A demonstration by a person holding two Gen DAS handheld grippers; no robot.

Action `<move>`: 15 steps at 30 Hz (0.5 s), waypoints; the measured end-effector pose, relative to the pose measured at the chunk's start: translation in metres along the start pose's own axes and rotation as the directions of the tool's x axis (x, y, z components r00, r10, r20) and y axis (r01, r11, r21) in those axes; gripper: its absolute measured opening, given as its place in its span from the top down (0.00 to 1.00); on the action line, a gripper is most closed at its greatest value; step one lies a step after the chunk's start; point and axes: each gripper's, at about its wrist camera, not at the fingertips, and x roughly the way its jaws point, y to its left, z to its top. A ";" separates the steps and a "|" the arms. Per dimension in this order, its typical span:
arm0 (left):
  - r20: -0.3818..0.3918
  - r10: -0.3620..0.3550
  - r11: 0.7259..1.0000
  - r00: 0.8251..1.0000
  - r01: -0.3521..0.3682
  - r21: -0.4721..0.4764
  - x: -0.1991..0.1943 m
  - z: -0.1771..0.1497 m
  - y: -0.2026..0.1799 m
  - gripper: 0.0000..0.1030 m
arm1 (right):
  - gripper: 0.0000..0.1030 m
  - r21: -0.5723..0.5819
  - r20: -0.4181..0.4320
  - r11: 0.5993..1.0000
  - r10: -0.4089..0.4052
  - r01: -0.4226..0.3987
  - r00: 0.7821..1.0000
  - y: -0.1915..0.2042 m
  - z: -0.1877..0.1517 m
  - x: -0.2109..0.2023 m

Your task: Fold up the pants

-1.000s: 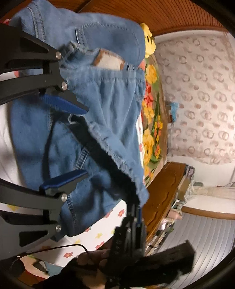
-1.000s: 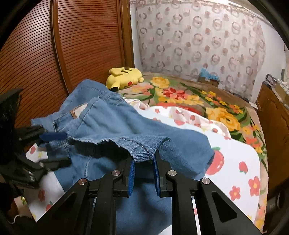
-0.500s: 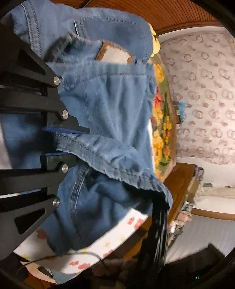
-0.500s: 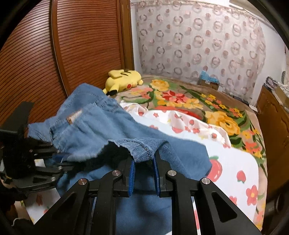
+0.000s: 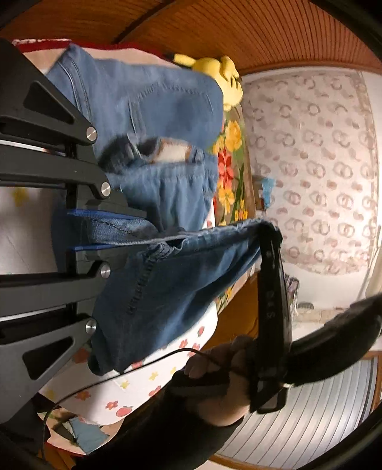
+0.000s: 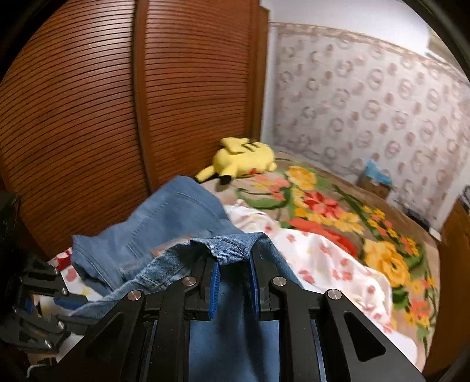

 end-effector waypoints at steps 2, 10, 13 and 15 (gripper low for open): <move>-0.012 0.027 0.999 1.000 -0.027 -0.020 0.000 -0.005 0.010 0.87 | 0.83 0.011 -0.020 1.000 0.030 -0.029 0.999 0.001 0.007 0.019; -0.073 0.089 0.993 0.993 -0.094 -0.066 0.013 -0.017 0.031 0.87 | 0.59 0.113 -0.092 0.991 0.084 -0.074 0.992 -0.037 0.003 0.047; -0.076 0.082 0.994 0.994 -0.087 -0.067 0.017 -0.015 0.030 0.73 | 0.59 0.120 -0.081 0.992 0.054 -0.044 0.995 -0.049 -0.002 0.031; -0.069 0.069 0.996 0.995 -0.074 -0.060 0.021 -0.010 0.028 0.56 | 0.59 0.127 -0.069 0.992 0.029 -0.020 0.997 -0.051 -0.009 0.018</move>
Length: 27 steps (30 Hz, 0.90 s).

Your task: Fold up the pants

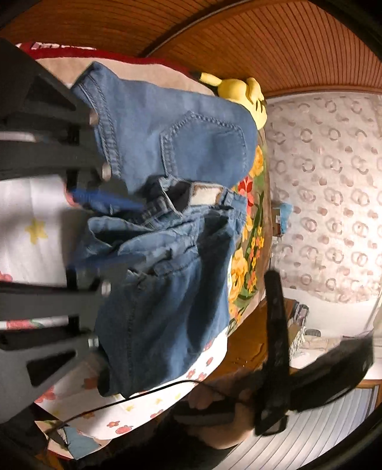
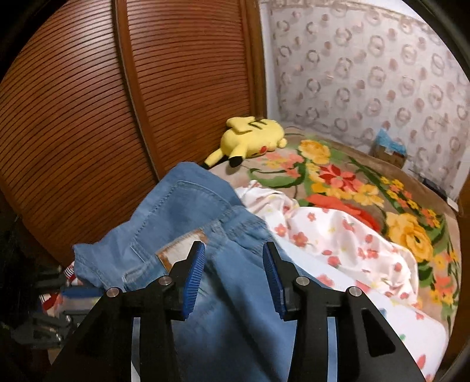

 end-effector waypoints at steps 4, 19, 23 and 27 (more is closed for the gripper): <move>0.021 -0.035 0.999 0.999 0.035 0.018 -0.001 0.004 -0.012 0.51 | 0.59 0.028 0.019 0.998 -0.050 0.050 0.999 -0.014 -0.026 -0.029; -0.140 -0.033 0.990 0.990 0.051 0.132 0.061 -0.007 -0.047 0.84 | 0.59 0.126 -0.057 0.982 -0.137 0.143 0.989 -0.003 -0.117 -0.088; -0.095 -0.027 0.992 0.995 0.038 0.121 0.044 -0.006 -0.042 0.93 | 0.55 0.173 -0.091 0.973 -0.141 0.155 0.986 -0.001 -0.138 -0.095; -0.067 -0.005 0.995 0.998 0.012 0.103 0.028 -0.004 -0.034 0.93 | 0.52 0.189 -0.107 0.972 -0.118 0.136 0.987 0.007 -0.146 -0.104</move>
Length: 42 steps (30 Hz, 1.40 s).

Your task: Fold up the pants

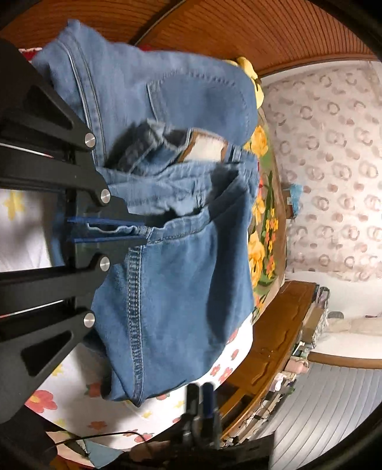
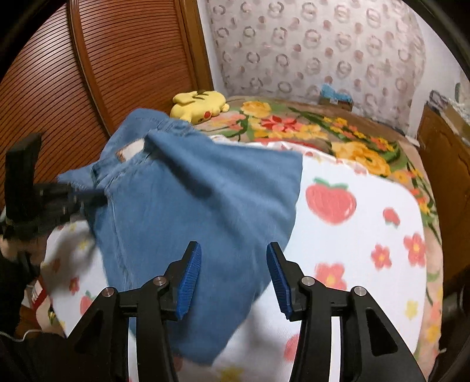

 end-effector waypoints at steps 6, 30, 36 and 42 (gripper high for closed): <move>0.019 0.014 1.000 1.000 -0.014 -0.009 -0.014 -0.001 0.005 0.93 | 0.50 0.035 -0.015 0.999 0.038 -0.038 0.999 0.001 -0.023 -0.018; 0.002 -0.014 1.000 1.000 0.014 0.028 -0.010 0.001 -0.012 0.94 | 0.96 0.002 -0.017 0.999 -0.039 0.039 0.999 0.004 -0.054 -0.007; 0.051 -0.075 0.996 0.996 0.072 0.059 -0.030 0.012 -0.040 0.94 | 0.98 0.039 0.101 0.994 -0.109 0.106 0.989 -0.028 -0.039 -0.056; 0.072 -0.147 0.986 0.986 0.141 0.086 -0.041 0.021 -0.068 0.94 | 0.98 0.048 0.152 0.978 -0.206 0.201 0.967 -0.049 -0.040 -0.093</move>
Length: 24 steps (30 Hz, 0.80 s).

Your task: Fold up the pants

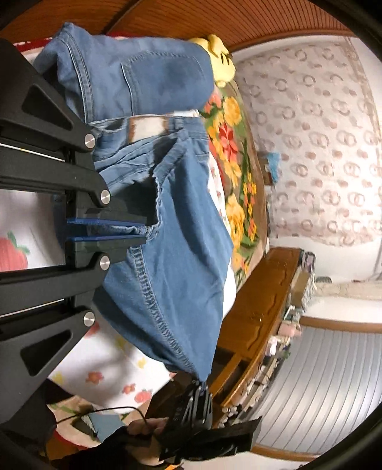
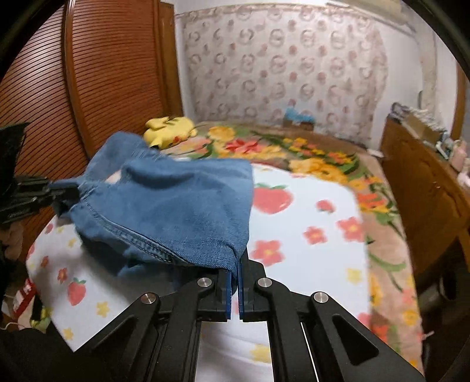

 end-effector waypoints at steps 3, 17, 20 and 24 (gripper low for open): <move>-0.010 -0.047 0.999 0.999 0.047 0.021 0.003 0.000 -0.020 0.94 | 0.98 0.028 0.005 0.999 -0.035 0.035 0.999 -0.013 -0.007 -0.011; -0.142 -0.019 1.000 0.990 0.017 -0.018 0.027 -0.055 -0.023 0.94 | 0.76 0.137 -0.123 0.990 0.052 -0.035 0.991 -0.025 -0.054 -0.008; -0.147 0.002 0.999 0.989 -0.008 -0.045 0.027 -0.061 -0.017 0.94 | 0.76 0.132 -0.089 0.991 0.030 -0.018 0.996 -0.028 -0.050 -0.017; -0.121 0.013 0.997 0.993 -0.022 -0.074 0.021 -0.056 -0.007 0.94 | 0.75 0.119 -0.055 0.993 0.025 -0.018 0.998 -0.021 -0.048 -0.020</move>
